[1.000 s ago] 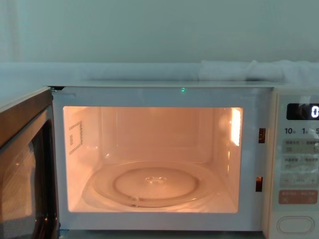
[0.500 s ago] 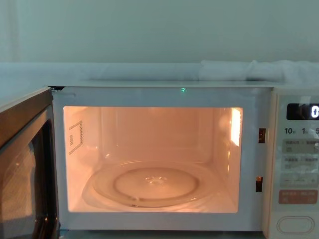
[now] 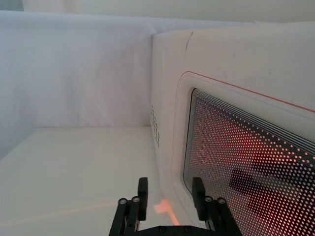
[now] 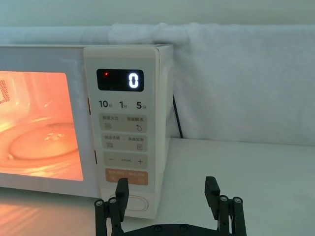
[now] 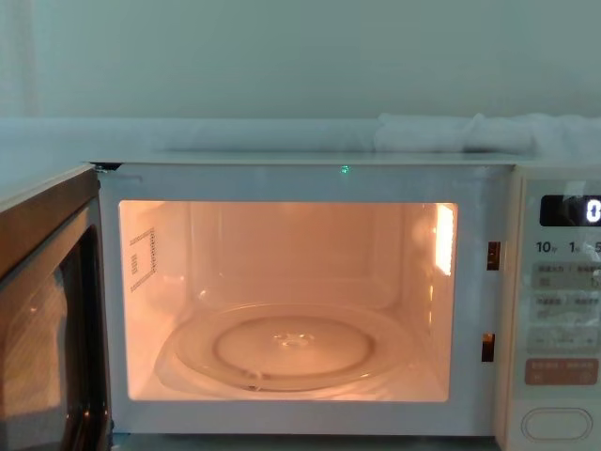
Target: Press the button to open the microwave door with one hand; close the microwave door with the other hand.
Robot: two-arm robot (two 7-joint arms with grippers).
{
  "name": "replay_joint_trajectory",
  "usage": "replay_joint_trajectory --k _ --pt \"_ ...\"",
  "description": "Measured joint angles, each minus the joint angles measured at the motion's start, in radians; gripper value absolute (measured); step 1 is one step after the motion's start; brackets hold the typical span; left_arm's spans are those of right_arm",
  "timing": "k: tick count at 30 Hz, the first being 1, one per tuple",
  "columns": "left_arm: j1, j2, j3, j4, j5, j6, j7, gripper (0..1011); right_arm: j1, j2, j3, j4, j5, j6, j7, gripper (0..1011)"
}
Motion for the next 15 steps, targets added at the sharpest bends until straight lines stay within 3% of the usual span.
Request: replay_joint_trajectory --k 1,3,6,15 --pt "0.0 0.0 0.0 0.0 0.0 0.0 0.0 589 0.0 0.0 0.0 0.0 0.0 0.0 0.0 1000" --pt "0.0 0.0 0.0 0.0 0.0 0.0 0.0 488 0.0 0.0 0.0 0.0 0.0 0.0 0.0 1000" --pt "0.0 0.0 0.0 0.0 0.0 0.0 0.0 424 0.0 0.0 0.0 0.0 0.0 0.0 0.0 1000" --pt "0.0 0.0 0.0 0.0 0.0 0.0 0.0 100 0.0 0.0 0.0 0.0 0.0 0.0 0.0 1000"
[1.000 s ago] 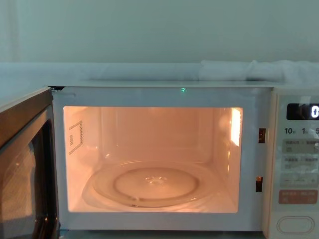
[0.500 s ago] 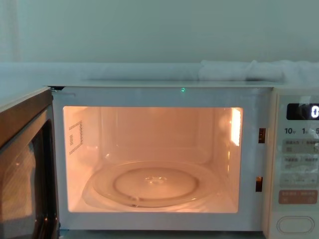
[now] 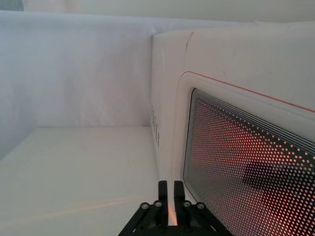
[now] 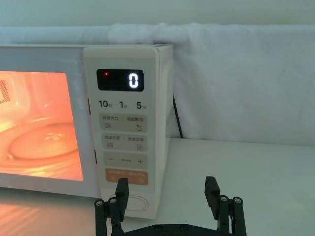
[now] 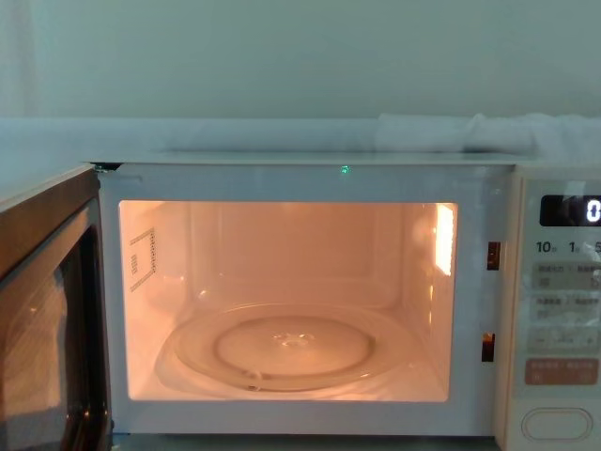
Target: Press the button to open the microwave door with one hand; close the microwave door with the other hand.
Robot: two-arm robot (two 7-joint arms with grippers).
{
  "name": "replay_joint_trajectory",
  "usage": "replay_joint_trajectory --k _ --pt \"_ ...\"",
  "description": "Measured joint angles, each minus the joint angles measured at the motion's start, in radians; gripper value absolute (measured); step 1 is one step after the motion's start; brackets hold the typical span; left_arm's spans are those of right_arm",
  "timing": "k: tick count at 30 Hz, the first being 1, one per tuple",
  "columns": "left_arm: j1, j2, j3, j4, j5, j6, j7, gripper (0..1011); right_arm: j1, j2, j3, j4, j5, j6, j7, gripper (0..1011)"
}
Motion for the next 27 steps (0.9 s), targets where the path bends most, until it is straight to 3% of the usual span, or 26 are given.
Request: replay_joint_trajectory --k 5,17,27 --pt "0.0 0.0 0.0 0.0 0.0 0.0 0.0 0 0.0 0.0 0.0 0.0 0.0 0.0 0.0 1000" --pt "0.0 0.0 0.0 0.0 0.0 0.0 0.0 0 0.0 0.0 0.0 0.0 0.0 0.0 0.0 1000" --pt "0.018 0.004 -0.052 -0.007 0.008 -0.042 -0.047 0 0.0 0.0 0.0 0.0 0.0 0.0 0.0 1000"
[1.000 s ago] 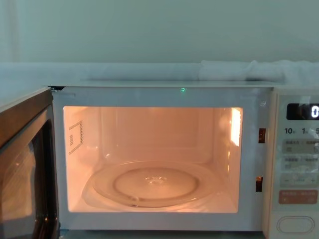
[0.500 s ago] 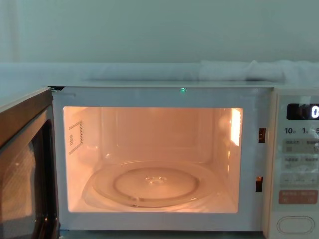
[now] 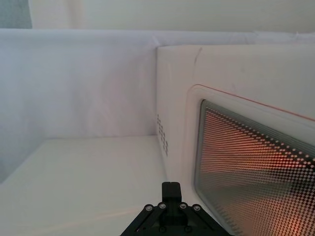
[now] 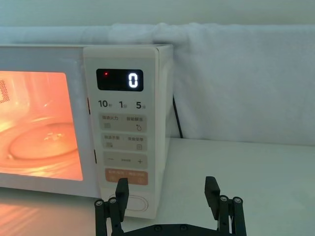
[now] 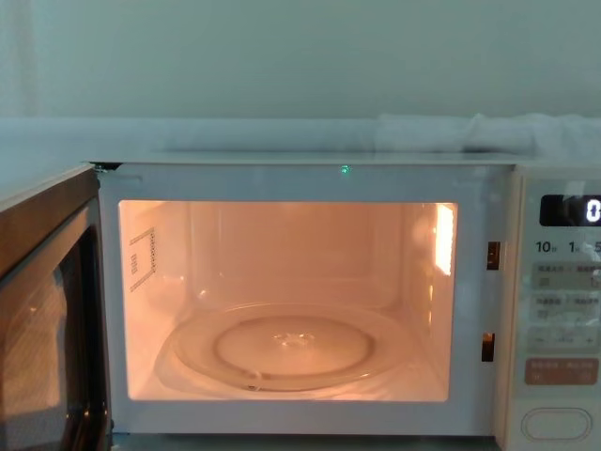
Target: Press the button to open the microwave door with one hand; close the microwave door with the other hand.
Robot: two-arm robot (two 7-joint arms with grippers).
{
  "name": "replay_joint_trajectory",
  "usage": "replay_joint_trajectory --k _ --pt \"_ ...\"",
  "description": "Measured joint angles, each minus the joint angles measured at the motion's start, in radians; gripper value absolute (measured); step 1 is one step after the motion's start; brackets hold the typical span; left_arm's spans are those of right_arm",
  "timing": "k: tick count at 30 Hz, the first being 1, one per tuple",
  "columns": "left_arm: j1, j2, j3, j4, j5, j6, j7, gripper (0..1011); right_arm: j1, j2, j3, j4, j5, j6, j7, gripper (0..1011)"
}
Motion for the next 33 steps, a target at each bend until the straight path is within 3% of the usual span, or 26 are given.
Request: replay_joint_trajectory --k 4,12,15,20,27,33 --pt "0.016 0.011 -0.029 -0.008 -0.011 -0.007 -0.028 0 0.0 0.0 0.0 0.0 0.0 0.0 0.0 1000" --pt "0.043 0.077 -0.102 -0.002 -0.069 -0.05 -0.159 0 0.0 0.0 0.0 0.0 0.0 0.0 0.0 1000" --pt "0.047 0.104 -0.129 0.008 -0.104 -0.078 -0.215 0 0.0 0.0 0.0 0.0 0.0 0.0 0.0 1000" --pt "0.051 0.156 -0.174 0.018 -0.213 -0.099 -0.323 0 0.0 0.0 0.0 0.0 0.0 0.0 0.0 1000" --pt "0.045 0.219 -0.19 0.007 -0.321 -0.072 -0.409 0 0.0 0.0 0.0 0.0 0.0 0.0 0.0 1000" --pt "0.017 0.247 -0.164 -0.015 -0.394 -0.035 -0.459 0 0.0 0.0 0.0 0.0 0.0 0.0 0.0 1000"
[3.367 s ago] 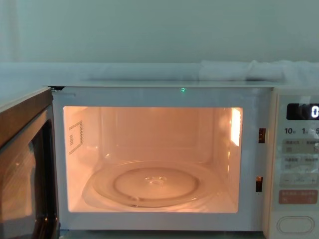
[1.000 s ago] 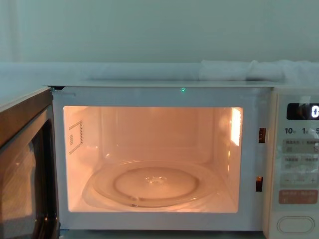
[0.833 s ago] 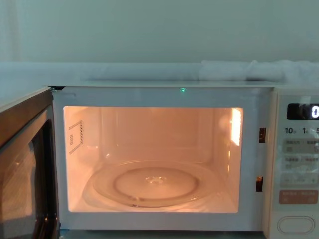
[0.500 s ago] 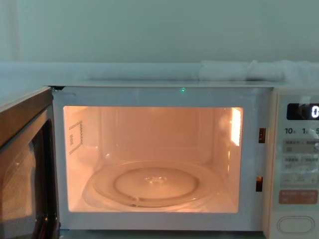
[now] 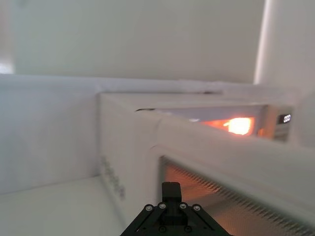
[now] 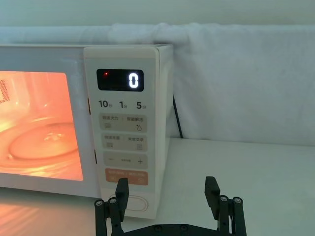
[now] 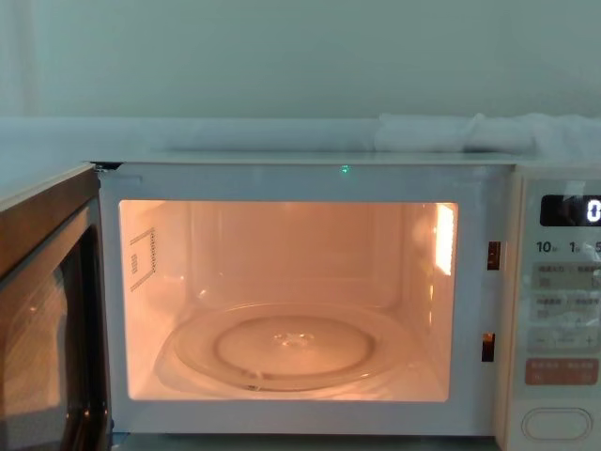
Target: Press the button to open the microwave door with one hand; close the microwave door with the other hand.
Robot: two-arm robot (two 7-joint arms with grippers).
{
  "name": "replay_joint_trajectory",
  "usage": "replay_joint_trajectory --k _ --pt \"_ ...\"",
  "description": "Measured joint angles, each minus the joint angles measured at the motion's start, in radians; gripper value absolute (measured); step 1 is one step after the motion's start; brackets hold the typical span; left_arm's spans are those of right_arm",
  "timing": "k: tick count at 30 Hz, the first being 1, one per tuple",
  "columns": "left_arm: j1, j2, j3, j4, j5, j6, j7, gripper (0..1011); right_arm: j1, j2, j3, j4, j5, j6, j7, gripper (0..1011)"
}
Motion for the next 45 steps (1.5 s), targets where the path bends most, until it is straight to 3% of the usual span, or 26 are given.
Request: replay_joint_trajectory --k 4,16,21,30,39,45 --pt "-0.034 0.013 0.045 -0.014 -0.049 0.031 -0.03 0 0.0 0.0 0.0 0.0 0.0 0.0 0.0 1000" --pt "-0.146 0.04 0.189 0.001 -0.093 0.064 -0.108 0 0.0 0.0 0.0 0.0 0.0 0.0 0.0 1000" --pt "-0.2 0.024 0.24 0.015 -0.047 0.002 -0.101 0 0.0 0.0 0.0 0.0 0.0 0.0 0.0 1000" --pt "-0.22 0.041 0.281 0.021 -0.03 -0.01 -0.09 0 0.0 0.0 0.0 0.0 0.0 0.0 0.0 1000" --pt "-0.272 0.074 0.36 0.041 -0.022 0.031 -0.11 0 0.0 0.0 0.0 0.0 0.0 0.0 0.0 1000" --pt "-0.351 0.099 0.446 0.057 -0.012 0.104 -0.144 0 0.0 0.0 0.0 0.0 0.0 0.0 0.0 1000"
